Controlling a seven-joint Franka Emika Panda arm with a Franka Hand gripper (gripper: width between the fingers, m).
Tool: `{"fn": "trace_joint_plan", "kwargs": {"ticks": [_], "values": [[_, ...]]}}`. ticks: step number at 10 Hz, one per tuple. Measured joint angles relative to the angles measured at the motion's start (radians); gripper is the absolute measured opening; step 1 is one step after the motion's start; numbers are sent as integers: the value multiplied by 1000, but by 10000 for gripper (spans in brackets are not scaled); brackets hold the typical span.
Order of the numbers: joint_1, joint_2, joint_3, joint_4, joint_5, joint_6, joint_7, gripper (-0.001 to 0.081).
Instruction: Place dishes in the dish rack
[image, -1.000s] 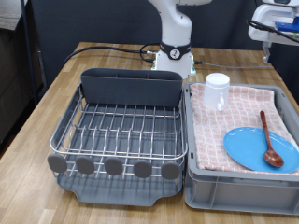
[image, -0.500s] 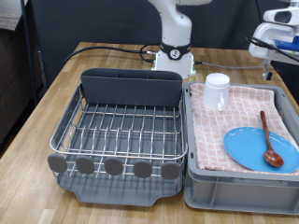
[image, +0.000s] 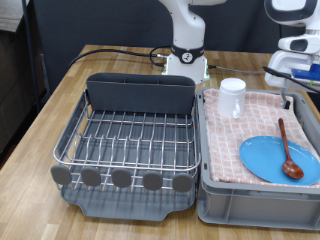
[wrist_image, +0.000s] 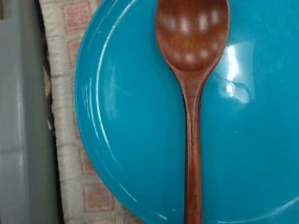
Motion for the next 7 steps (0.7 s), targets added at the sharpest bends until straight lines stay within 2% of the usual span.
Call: {"fn": "trace_joint_plan", "kwargs": {"ticks": [3,7], "values": [[3,48,-21,0,-79,17,69,802],[9,99,-44,0,-139,46,125,802]]}}
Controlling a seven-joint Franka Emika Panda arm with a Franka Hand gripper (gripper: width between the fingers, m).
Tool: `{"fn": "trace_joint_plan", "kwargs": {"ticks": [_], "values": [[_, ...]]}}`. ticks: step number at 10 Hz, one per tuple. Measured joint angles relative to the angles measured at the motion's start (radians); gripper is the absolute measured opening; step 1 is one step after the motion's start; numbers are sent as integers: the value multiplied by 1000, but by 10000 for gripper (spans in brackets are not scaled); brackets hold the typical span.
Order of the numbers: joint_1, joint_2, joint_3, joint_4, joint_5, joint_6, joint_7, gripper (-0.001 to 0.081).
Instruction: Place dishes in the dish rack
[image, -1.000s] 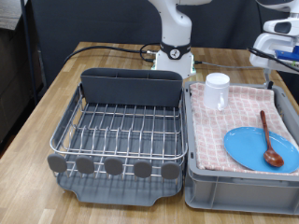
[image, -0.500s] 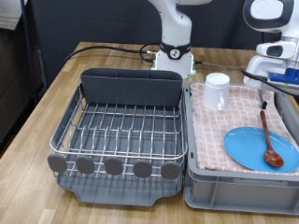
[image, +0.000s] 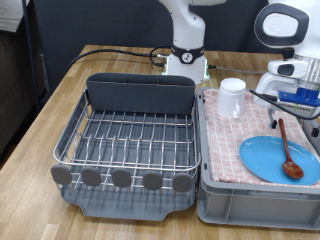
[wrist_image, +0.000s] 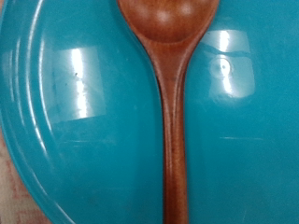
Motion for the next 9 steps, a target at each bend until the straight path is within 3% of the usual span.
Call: {"fn": "trace_joint_plan", "kwargs": {"ticks": [9], "values": [[11,75,-50,6,-86,40,88,802]]}}
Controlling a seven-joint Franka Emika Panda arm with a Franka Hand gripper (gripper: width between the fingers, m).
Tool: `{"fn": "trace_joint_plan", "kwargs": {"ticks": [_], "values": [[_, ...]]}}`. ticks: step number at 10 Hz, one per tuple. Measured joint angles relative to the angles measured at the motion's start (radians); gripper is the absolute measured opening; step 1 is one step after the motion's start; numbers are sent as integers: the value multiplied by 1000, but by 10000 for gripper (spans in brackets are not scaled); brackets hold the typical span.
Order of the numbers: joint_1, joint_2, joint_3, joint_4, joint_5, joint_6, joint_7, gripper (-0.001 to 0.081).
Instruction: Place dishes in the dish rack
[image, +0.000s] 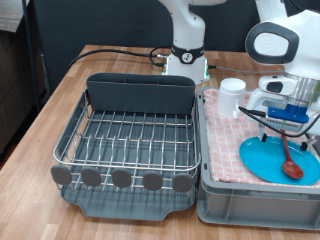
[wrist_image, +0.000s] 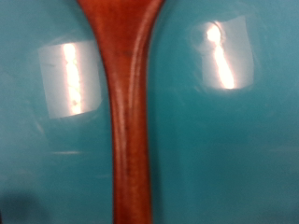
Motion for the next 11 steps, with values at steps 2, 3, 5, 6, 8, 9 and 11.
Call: {"fn": "trace_joint_plan", "kwargs": {"ticks": [2,3,5,6,8,9,11], "values": [[2,11,-4,5,-6,0,10,725],[2,17,-6,8,-9,0,12,564],[6,24,-9,11,-13,3,18,402],[7,24,-9,12,-14,4,18,222],[5,22,0,24,6,-13,-8,81],[-1,14,11,32,33,-33,-41,81],[-17,-29,33,38,101,-71,-106,82]]}}
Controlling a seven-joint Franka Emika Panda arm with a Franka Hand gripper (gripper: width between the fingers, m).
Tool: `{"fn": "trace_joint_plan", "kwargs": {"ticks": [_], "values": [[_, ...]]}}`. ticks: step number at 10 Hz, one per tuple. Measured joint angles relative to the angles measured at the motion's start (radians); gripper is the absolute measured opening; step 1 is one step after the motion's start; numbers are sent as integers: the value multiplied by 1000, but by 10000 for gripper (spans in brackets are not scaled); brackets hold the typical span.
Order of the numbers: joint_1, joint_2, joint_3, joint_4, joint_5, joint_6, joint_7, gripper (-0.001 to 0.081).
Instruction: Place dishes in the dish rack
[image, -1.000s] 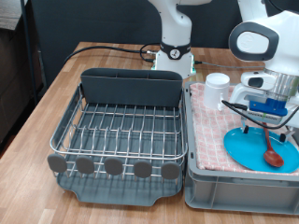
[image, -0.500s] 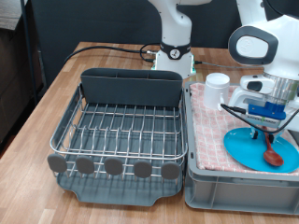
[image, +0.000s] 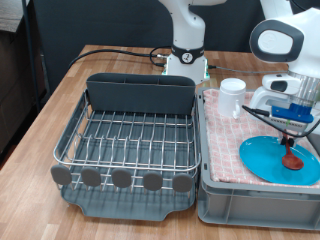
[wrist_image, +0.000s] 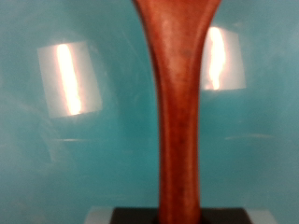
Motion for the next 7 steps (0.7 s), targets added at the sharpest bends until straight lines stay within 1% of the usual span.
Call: {"fn": "trace_joint_plan", "kwargs": {"ticks": [1,3,5,7], "values": [[-13,-31,12,-1,56,-23,-37,82],[-36,-101,23,-22,154,-41,-64,82],[-48,-175,23,-59,245,-86,-65,82],[-51,-252,18,-97,348,-149,-48,82]]}}
